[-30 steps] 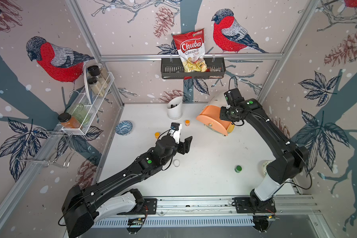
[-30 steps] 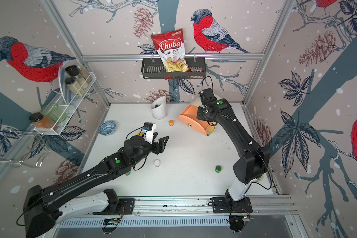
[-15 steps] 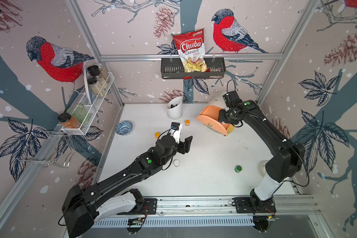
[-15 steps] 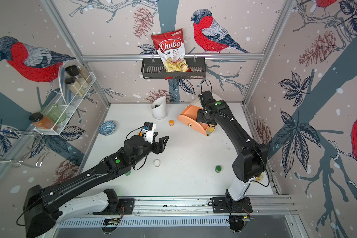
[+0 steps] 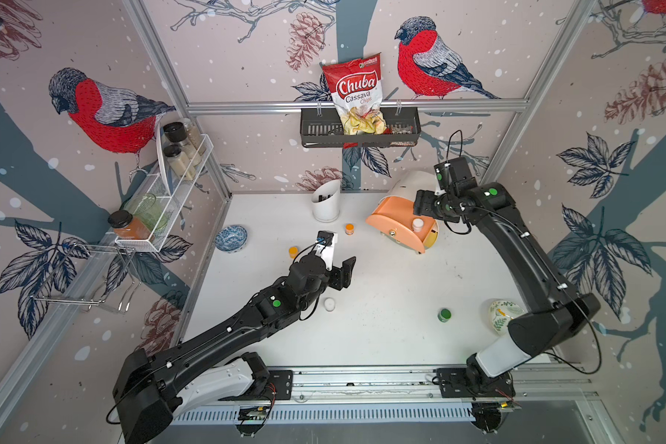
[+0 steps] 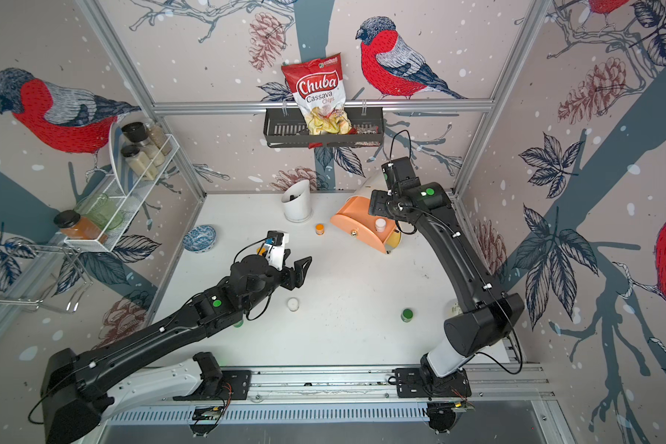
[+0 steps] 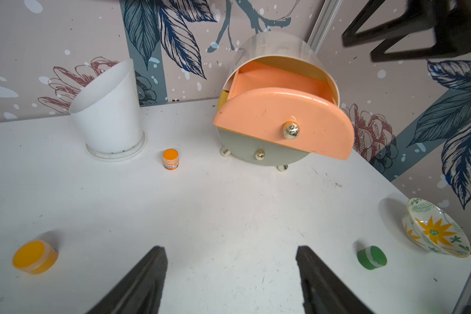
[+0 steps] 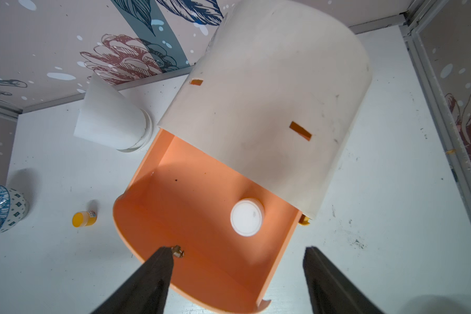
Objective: Put the paint cans in the drawer according to color
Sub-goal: Place the paint can in the drawer, then pick up the paint can at the center of the board.
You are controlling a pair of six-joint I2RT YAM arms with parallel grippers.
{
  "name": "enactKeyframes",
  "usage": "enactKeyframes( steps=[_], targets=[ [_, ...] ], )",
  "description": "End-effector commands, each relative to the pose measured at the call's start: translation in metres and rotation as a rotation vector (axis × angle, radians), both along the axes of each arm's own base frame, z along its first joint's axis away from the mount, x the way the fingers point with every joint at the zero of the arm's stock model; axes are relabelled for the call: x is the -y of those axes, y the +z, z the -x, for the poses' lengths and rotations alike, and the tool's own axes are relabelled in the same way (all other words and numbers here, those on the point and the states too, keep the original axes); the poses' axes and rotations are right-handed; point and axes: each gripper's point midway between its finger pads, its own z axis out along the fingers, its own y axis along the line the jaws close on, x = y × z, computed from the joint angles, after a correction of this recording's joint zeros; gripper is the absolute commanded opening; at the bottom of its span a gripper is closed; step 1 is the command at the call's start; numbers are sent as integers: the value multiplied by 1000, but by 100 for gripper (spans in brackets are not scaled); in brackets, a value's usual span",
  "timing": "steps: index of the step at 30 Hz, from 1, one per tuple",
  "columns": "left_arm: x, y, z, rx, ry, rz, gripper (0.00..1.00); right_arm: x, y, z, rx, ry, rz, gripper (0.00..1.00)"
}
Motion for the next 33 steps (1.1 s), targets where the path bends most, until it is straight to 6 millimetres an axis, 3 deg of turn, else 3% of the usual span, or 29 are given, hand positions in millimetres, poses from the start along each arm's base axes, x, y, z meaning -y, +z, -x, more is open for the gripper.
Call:
enactKeyframes(
  steps=[1, 6, 12, 23, 33],
  targets=[
    [-8, -37, 1, -115, 49, -64, 75, 3, 15, 15, 46, 6, -19, 80],
    [-12, -97, 15, -330, 62, -165, 72, -19, 32, 46, 156, 73, -75, 81],
    [-26, -145, 41, -518, 85, -221, 65, -17, 48, 69, 251, 54, -151, 81],
    [-43, -184, 55, -608, 138, -269, 58, -23, 45, 84, 263, 71, -222, 80],
    [-28, -203, 52, -627, 95, -262, 44, -35, 43, 101, 244, 108, -268, 80]
  ],
)
